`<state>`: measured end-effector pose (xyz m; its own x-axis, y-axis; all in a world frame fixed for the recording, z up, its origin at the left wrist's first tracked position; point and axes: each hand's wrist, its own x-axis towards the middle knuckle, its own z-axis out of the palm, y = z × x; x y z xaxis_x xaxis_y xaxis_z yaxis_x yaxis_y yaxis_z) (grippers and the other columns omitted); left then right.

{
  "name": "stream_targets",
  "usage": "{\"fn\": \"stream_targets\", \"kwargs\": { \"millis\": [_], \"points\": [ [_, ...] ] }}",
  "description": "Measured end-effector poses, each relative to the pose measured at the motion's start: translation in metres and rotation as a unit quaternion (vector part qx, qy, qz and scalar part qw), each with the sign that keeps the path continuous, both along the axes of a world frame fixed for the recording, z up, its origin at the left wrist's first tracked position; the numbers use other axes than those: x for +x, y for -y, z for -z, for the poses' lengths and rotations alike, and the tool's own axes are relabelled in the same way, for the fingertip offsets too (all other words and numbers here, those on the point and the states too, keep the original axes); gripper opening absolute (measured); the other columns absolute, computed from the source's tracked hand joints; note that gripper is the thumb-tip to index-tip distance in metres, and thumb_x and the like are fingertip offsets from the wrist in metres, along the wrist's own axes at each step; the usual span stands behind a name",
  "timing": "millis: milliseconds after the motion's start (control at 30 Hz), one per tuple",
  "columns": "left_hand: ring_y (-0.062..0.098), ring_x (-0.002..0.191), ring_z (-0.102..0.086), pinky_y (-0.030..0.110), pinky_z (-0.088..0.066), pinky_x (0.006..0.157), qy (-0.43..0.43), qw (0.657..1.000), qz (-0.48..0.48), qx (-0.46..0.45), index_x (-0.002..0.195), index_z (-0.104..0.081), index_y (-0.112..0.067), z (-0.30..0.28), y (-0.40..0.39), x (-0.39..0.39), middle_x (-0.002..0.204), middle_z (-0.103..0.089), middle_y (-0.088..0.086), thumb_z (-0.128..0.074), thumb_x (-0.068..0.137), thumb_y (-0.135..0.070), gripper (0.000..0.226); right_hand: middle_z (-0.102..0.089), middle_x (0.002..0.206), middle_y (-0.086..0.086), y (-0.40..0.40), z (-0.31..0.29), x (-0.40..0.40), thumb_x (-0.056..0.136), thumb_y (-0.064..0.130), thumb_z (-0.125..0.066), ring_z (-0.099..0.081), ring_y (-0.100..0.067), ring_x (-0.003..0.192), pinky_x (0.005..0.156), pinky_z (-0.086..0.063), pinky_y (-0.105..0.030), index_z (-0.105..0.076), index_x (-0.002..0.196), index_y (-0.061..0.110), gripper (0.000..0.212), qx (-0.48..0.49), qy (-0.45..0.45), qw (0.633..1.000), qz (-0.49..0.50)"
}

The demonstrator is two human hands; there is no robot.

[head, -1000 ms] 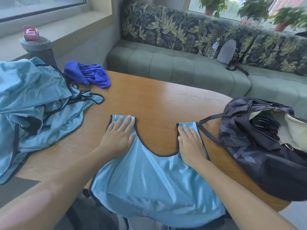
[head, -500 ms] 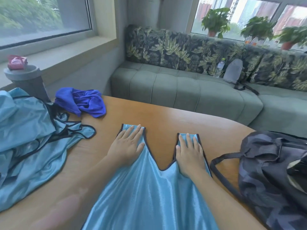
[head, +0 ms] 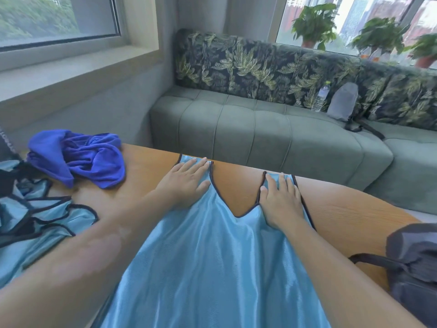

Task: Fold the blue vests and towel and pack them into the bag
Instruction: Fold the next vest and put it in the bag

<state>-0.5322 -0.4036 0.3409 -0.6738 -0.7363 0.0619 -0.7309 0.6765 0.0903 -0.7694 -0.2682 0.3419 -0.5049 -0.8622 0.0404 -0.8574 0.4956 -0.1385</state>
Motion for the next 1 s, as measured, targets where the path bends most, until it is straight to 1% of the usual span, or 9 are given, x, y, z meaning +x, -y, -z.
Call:
{"fn": "stream_targets", "kwargs": {
  "millis": [200,300,400,467,567,633,700,833,1000],
  "points": [
    [0.008,0.157,0.003,0.033,-0.002,0.127,0.024,1.000,0.010,0.002,0.164,0.000,-0.027,-0.005,0.020,0.005,0.171,0.001,-0.011,-0.014,0.106,-0.052,0.065,-0.003,0.170,-0.010,0.012,0.001,-0.009,0.107,0.042,-0.023,0.000,-0.025,0.156,0.125,0.000,-0.039,-0.017,0.161,0.028,0.056,-0.011,0.037,0.999,0.015],
    [0.009,0.157,-0.003,0.031,-0.009,0.126,0.031,0.999,0.011,-0.002,0.164,-0.004,-0.023,-0.021,0.008,0.005,0.171,-0.002,-0.007,-0.021,0.108,-0.050,0.065,-0.014,0.168,-0.013,0.019,-0.008,-0.022,0.108,0.034,-0.025,-0.010,-0.027,0.155,0.124,-0.007,-0.038,-0.034,0.156,0.021,0.050,-0.026,0.092,0.995,0.012],
    [0.013,0.155,-0.015,0.036,-0.024,0.122,-0.072,0.996,-0.038,0.041,0.163,-0.014,-0.018,-0.044,-0.011,0.002,0.171,-0.012,-0.004,-0.034,0.109,-0.044,0.063,-0.043,0.154,-0.016,0.019,-0.030,-0.033,0.108,0.026,-0.024,-0.027,-0.032,0.149,0.115,-0.023,-0.038,-0.058,0.128,0.014,0.041,-0.102,0.141,0.984,0.038],
    [0.017,0.154,-0.020,0.038,-0.025,0.121,-0.143,0.984,-0.074,0.070,0.161,-0.022,-0.012,-0.056,-0.033,0.002,0.169,-0.020,0.001,-0.038,0.110,-0.034,0.058,-0.056,0.132,-0.010,0.004,-0.047,-0.027,0.105,0.028,-0.026,-0.040,-0.033,0.140,0.104,-0.033,-0.037,-0.057,0.110,0.012,0.036,-0.155,0.163,0.973,0.057],
    [0.025,0.146,-0.030,0.036,-0.026,0.115,-0.186,0.969,-0.119,0.111,0.151,-0.035,-0.004,-0.059,-0.086,0.010,0.158,-0.035,0.011,-0.042,0.107,-0.022,0.048,-0.053,0.144,-0.013,-0.033,-0.051,-0.002,0.104,0.022,-0.038,-0.050,-0.033,0.131,0.105,-0.042,-0.038,-0.050,0.144,0.011,0.043,-0.165,0.236,0.952,0.102],
    [0.027,0.147,-0.026,0.038,-0.023,0.117,-0.177,0.964,-0.143,0.141,0.154,-0.028,-0.005,-0.050,-0.126,0.022,0.160,-0.030,0.013,-0.040,0.107,-0.024,0.052,-0.052,0.144,-0.014,-0.064,-0.041,0.022,0.102,0.022,-0.042,-0.054,-0.034,0.125,0.103,-0.046,-0.041,-0.043,0.148,0.014,0.047,-0.155,0.258,0.946,0.117],
    [0.026,0.154,-0.013,0.040,-0.016,0.124,-0.117,0.973,-0.143,0.135,0.160,-0.016,-0.011,-0.035,-0.155,0.039,0.168,-0.015,0.011,-0.037,0.107,-0.035,0.062,-0.047,0.148,-0.014,-0.099,-0.027,0.044,0.102,0.023,-0.043,-0.048,-0.033,0.132,0.108,-0.041,-0.042,-0.041,0.149,0.011,0.048,-0.122,0.236,0.959,0.103],
    [0.022,0.158,0.001,0.040,-0.007,0.125,-0.047,0.985,-0.143,0.089,0.164,-0.006,-0.028,-0.012,-0.171,0.089,0.172,0.001,0.002,-0.007,0.091,-0.072,0.085,-0.010,0.169,-0.008,-0.161,-0.006,0.051,0.107,0.045,-0.032,-0.005,-0.022,0.156,0.125,-0.007,-0.036,-0.021,0.160,0.019,0.059,-0.025,0.096,0.995,0.016],
    [0.021,0.158,0.002,0.040,-0.005,0.126,-0.016,0.988,-0.114,0.101,0.163,-0.007,-0.032,-0.015,-0.164,0.108,0.172,0.003,-0.001,0.008,0.073,-0.079,0.102,0.000,0.171,-0.001,-0.166,-0.014,0.030,0.106,0.056,-0.024,0.003,-0.018,0.156,0.126,-0.004,-0.036,-0.016,0.162,0.027,0.063,0.028,0.074,0.995,-0.055]
  ]
}}
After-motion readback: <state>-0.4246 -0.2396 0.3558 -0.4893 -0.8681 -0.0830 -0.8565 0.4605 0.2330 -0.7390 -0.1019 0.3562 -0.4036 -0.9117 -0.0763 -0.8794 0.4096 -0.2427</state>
